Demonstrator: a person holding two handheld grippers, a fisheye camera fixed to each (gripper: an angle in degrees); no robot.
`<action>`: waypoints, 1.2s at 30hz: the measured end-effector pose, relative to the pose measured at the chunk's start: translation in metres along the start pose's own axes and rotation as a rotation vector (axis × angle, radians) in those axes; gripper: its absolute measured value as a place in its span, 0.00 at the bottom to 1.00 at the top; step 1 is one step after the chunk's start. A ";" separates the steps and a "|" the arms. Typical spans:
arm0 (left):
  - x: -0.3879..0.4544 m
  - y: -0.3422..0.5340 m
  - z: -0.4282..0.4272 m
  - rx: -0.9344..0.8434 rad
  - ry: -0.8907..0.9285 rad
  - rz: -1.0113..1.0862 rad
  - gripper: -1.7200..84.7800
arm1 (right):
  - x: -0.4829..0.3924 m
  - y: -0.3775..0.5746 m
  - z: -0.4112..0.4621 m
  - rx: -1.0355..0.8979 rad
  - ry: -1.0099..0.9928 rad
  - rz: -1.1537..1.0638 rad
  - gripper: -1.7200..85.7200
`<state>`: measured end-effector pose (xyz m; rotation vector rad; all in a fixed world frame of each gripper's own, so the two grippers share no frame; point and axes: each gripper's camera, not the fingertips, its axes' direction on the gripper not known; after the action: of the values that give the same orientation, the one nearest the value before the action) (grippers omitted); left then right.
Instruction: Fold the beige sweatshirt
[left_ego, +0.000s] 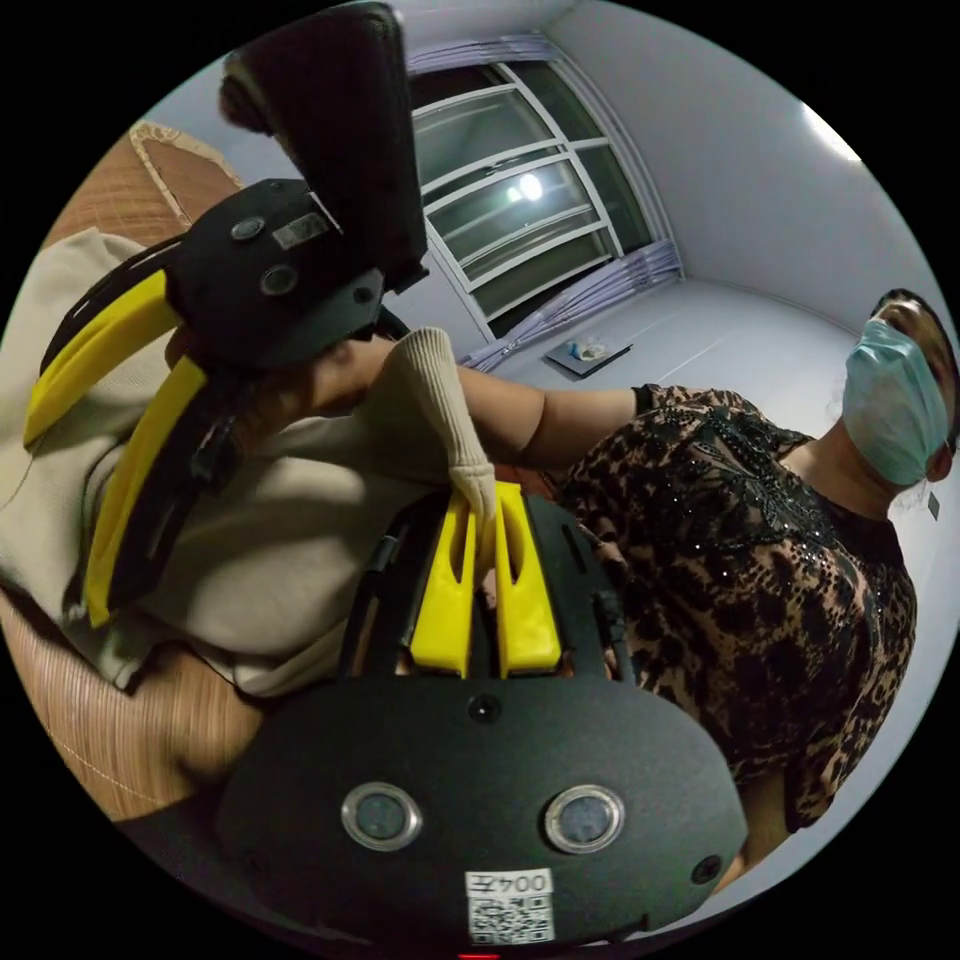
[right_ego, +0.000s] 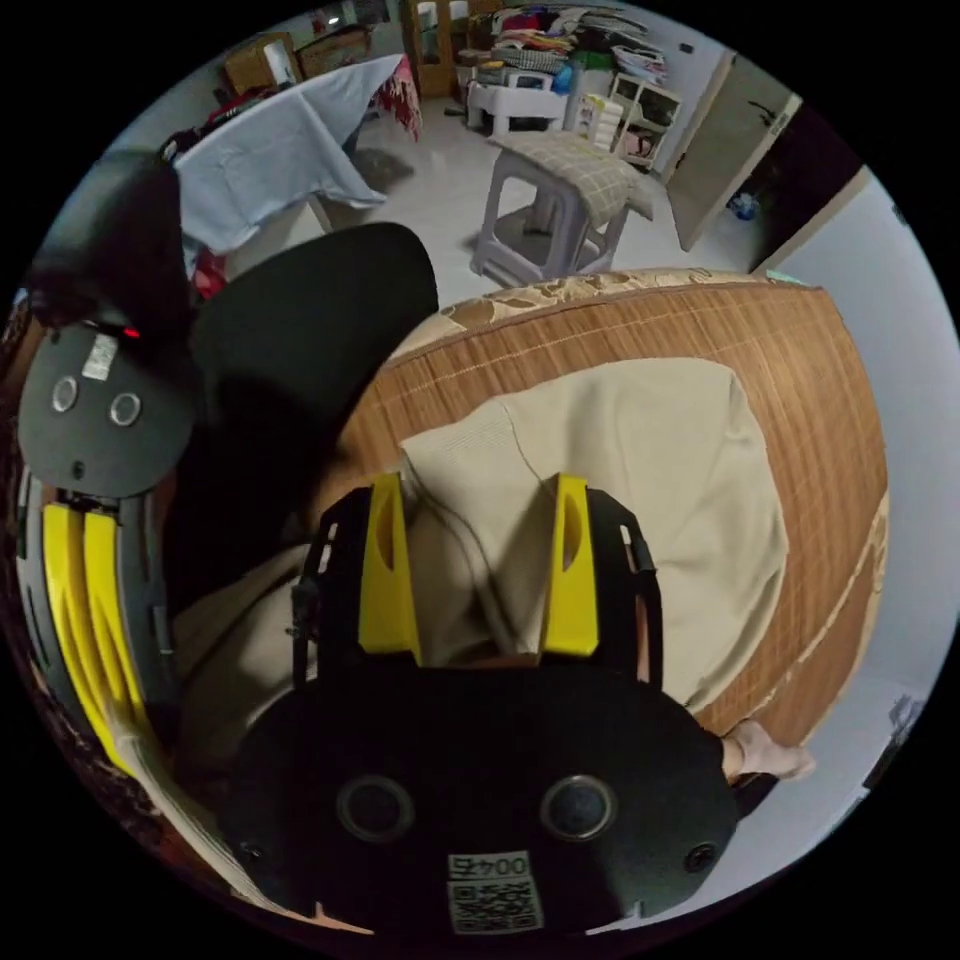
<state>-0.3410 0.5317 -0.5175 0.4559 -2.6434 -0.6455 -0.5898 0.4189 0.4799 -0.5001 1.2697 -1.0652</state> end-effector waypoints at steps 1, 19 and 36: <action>0.001 -0.001 0.000 0.006 0.006 -0.003 0.07 | -0.002 0.000 0.001 -0.007 0.019 -0.007 0.23; 0.159 -0.020 -0.111 0.390 -0.434 0.192 0.06 | 0.207 0.394 -0.206 1.448 -0.694 0.981 0.07; 0.650 -0.098 -0.143 0.733 -0.886 1.037 0.03 | -0.056 0.556 -0.628 1.857 -0.018 0.174 0.07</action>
<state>-0.8263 0.1414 -0.2639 -1.2650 -3.2234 0.6128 -0.9692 0.8742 -0.1155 0.9860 -0.0712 -1.5648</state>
